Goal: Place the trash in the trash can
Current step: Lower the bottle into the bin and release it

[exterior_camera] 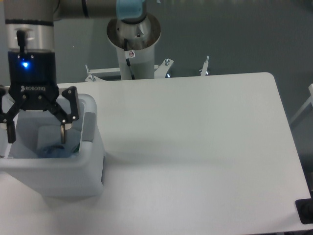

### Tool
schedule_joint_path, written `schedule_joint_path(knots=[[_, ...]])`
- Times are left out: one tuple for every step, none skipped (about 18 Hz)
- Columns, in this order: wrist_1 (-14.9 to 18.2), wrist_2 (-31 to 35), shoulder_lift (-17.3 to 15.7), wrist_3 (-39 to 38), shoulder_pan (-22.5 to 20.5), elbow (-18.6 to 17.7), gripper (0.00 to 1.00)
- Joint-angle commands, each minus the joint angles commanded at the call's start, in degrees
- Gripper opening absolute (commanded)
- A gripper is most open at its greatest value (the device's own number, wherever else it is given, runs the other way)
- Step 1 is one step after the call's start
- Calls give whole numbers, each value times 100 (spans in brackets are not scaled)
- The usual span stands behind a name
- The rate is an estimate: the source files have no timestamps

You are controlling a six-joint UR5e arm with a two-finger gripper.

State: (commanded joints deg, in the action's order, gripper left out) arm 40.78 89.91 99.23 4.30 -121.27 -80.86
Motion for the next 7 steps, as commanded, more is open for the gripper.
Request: schedule_joint_path(knots=[[-8,-18,0,35,-141,9,100],[0,-9,8,88,-247,-17,100],[0,26,0,280,-274,-61,100],[9,52,-9,525,-283,-87,100],[44,70,-27,685,-283,-122,100],[44,70,-62,721,-283,-157,100],[62,70,-79,713,-301,-193,100]])
